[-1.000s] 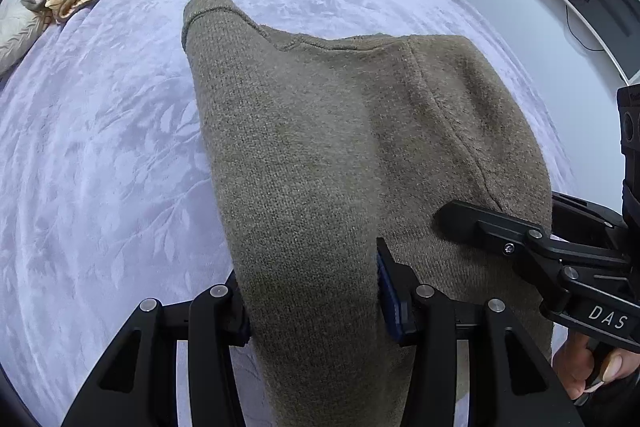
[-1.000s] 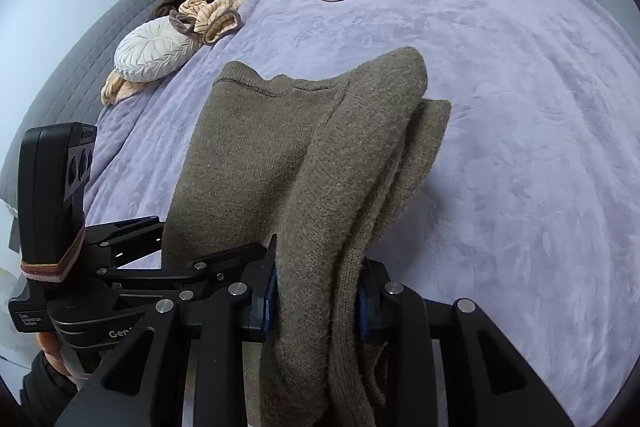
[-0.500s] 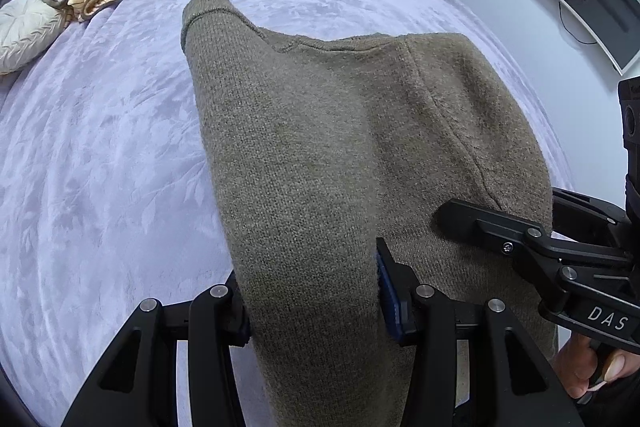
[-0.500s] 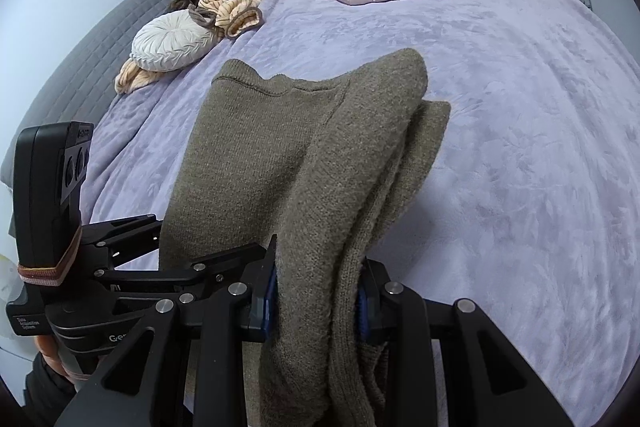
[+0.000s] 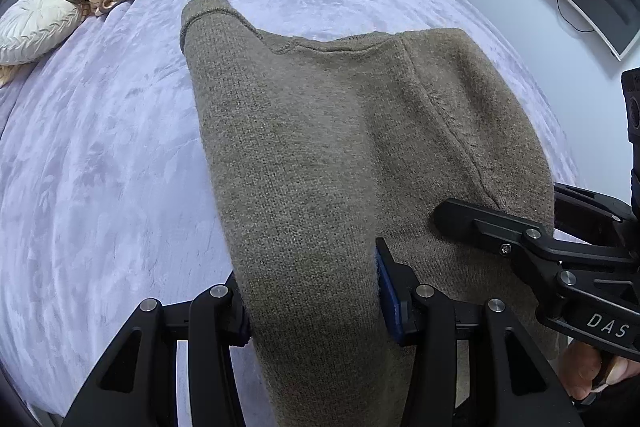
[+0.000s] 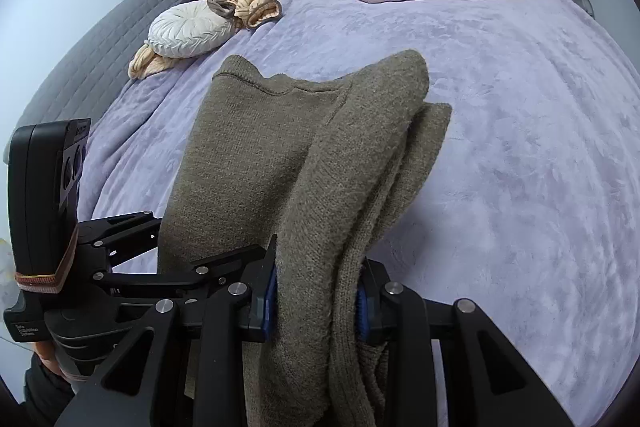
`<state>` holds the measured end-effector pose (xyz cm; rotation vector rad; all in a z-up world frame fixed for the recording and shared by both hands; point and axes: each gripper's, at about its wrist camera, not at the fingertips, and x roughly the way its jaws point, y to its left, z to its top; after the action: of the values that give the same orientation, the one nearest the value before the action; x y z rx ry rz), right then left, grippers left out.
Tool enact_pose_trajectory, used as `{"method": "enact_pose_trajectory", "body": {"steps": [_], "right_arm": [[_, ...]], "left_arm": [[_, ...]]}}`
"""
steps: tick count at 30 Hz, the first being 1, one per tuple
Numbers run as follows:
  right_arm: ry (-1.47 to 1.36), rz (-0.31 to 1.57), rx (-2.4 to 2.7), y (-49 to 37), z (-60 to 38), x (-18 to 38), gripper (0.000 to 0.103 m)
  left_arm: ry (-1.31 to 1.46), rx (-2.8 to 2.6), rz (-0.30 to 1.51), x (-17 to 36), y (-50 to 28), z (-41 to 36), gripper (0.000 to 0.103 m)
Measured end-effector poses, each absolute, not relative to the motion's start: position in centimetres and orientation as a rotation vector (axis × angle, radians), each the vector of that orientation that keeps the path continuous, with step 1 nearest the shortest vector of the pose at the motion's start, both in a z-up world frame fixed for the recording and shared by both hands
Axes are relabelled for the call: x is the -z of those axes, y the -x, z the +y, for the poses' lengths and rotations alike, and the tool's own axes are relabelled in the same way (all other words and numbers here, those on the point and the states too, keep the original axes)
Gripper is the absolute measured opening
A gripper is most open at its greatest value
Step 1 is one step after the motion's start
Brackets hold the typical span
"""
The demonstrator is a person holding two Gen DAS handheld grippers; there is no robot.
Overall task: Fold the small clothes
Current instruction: 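Lift the gripped end with both tools and fold it over the sweater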
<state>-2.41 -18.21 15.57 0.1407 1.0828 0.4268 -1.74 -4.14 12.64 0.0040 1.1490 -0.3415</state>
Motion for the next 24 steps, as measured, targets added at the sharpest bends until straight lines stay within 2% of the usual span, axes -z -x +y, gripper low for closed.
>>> {"method": "enact_pose_trajectory", "body": {"steps": [15,24], "right_arm": [[-0.147,1.108,-0.443,6.3,-16.6,-13.8,0.033],[-0.196,1.166,-0.456,6.0,-17.6,-9.2,0.033]], "left_arm": [[0.019,0.332,1.184,-10.0,4.9,-2.4,0.049],[0.051,0.331,1.220,-6.1,5.4,-1.8,0.050]]}}
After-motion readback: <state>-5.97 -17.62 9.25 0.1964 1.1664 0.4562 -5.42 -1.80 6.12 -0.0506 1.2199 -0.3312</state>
